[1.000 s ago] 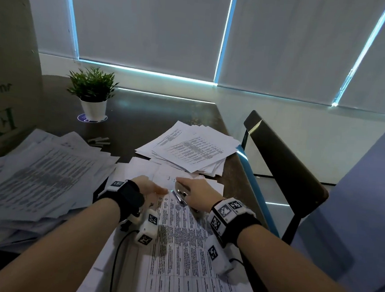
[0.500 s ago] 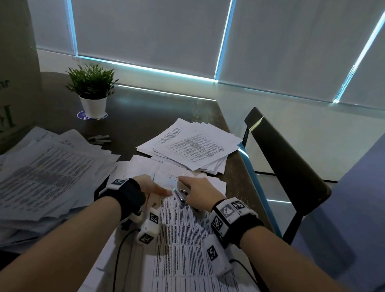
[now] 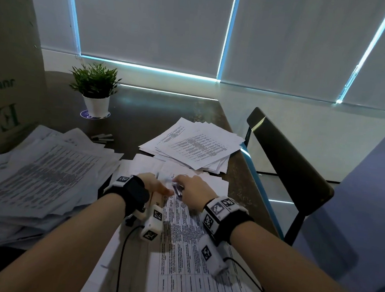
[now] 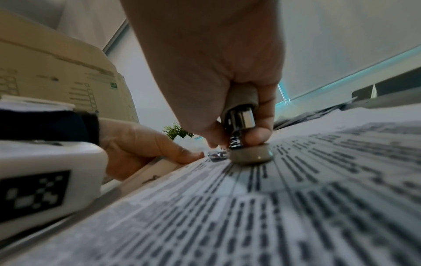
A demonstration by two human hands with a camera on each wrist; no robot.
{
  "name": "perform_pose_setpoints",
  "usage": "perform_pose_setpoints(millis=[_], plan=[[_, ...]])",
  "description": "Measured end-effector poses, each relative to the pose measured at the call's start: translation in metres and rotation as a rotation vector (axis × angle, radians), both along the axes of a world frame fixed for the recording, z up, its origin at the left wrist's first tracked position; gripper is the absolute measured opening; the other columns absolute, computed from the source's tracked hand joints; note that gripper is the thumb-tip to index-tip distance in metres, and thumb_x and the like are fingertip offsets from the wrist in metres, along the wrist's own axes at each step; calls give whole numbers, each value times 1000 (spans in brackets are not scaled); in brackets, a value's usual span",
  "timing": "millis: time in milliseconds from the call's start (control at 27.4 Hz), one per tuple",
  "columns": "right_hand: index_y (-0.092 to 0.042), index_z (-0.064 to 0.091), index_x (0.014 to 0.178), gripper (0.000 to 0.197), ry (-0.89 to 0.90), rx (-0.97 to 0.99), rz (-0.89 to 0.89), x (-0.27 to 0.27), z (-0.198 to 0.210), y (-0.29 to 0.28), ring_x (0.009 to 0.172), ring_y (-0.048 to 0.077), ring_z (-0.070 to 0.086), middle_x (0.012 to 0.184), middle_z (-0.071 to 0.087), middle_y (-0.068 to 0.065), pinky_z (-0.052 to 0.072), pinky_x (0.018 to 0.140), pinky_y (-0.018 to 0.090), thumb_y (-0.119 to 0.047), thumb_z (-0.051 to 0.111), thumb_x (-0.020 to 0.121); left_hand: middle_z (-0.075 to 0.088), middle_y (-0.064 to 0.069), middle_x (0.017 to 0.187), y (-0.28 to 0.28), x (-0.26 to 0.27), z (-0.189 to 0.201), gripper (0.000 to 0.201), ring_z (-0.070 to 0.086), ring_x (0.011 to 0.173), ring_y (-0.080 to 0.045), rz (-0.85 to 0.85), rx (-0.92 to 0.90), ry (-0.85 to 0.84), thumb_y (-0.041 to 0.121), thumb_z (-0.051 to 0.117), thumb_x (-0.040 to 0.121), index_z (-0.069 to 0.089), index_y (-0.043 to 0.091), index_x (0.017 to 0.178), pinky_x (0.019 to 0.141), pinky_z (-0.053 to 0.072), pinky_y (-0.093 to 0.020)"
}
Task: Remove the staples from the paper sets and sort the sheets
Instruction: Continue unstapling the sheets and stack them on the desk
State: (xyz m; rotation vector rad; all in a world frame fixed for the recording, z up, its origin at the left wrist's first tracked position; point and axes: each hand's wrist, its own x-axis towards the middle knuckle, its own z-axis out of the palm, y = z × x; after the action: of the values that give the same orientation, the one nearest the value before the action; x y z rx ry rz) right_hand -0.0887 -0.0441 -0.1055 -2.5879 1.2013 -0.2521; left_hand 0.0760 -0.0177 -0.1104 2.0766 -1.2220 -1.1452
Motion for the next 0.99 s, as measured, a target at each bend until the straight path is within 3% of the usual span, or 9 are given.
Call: perform_pose_setpoints(millis=[146, 256, 366, 475, 548, 695, 804, 877, 987], plan=[[-23, 66, 113, 24, 59, -50, -8, 2, -2, -6, 107, 26, 59, 117, 65, 3, 43, 77, 29, -15, 59, 91, 67, -9, 91, 2, -4, 0, 42, 64, 78, -23, 6, -30, -39, 26, 84, 71, 65, 2, 100, 76, 52, -28], [-21, 70, 113, 28, -6, 114, 12, -4, 4, -17, 99, 19, 61, 104, 68, -1, 48, 82, 27, -9, 55, 93, 66, -11, 97, 1, -6, -2, 48, 63, 81, -24, 28, -34, -60, 26, 84, 71, 60, 3, 105, 75, 51, -29], [-20, 72, 116, 37, -142, 325, -18, -13, 9, -28, 75, 4, 57, 92, 64, -5, 46, 62, 10, 0, 52, 93, 68, -12, 105, 0, -7, -2, 53, 65, 92, -28, 57, -48, -42, 22, 86, 68, 62, -2, 108, 84, 53, -33], [-17, 68, 121, 38, -418, 683, -165, -24, 7, -34, 63, 11, 54, 87, 62, 4, 49, 46, 19, 3, 46, 97, 66, -14, 114, 0, -8, 0, 66, 63, 104, -30, 52, -22, -81, 27, 88, 64, 61, 0, 117, 94, 50, -38], [-17, 65, 129, 39, -494, 738, -216, -35, 3, -40, 74, 13, 56, 106, 63, 6, 53, 52, 22, 0, 45, 99, 65, -12, 119, 3, -11, 3, 70, 61, 108, -29, 56, -21, -86, 29, 89, 63, 59, 1, 121, 96, 49, -37], [-22, 67, 126, 38, -64, 297, -11, -52, 14, -35, 76, 1, 58, 103, 64, -3, 47, 68, 9, -3, 52, 97, 64, -7, 114, 9, -15, 6, 62, 59, 103, -26, 116, -9, -62, 27, 85, 69, 58, 1, 119, 87, 46, -31], [-25, 66, 129, 41, 199, 99, 111, -60, 20, -23, 108, 16, 57, 118, 65, 2, 42, 95, 24, -5, 51, 96, 67, -11, 112, 12, -20, 6, 70, 63, 102, -28, 126, -35, -38, 29, 89, 62, 59, 0, 118, 89, 51, -35], [-28, 62, 134, 47, 256, 42, 121, -61, 18, -17, 111, 22, 55, 122, 63, 6, 41, 94, 28, -3, 47, 96, 67, -11, 107, 10, -25, 7, 66, 63, 99, -28, 140, -62, -70, 29, 90, 60, 60, 0, 112, 82, 52, -35], [-27, 59, 136, 46, 263, -17, 123, -56, 12, -10, 109, 28, 55, 121, 59, 12, 44, 96, 36, -4, 44, 98, 66, -10, 104, 10, -34, 14, 45, 61, 96, -27, 108, -48, -192, 28, 86, 68, 58, 5, 95, 85, 51, -36]])
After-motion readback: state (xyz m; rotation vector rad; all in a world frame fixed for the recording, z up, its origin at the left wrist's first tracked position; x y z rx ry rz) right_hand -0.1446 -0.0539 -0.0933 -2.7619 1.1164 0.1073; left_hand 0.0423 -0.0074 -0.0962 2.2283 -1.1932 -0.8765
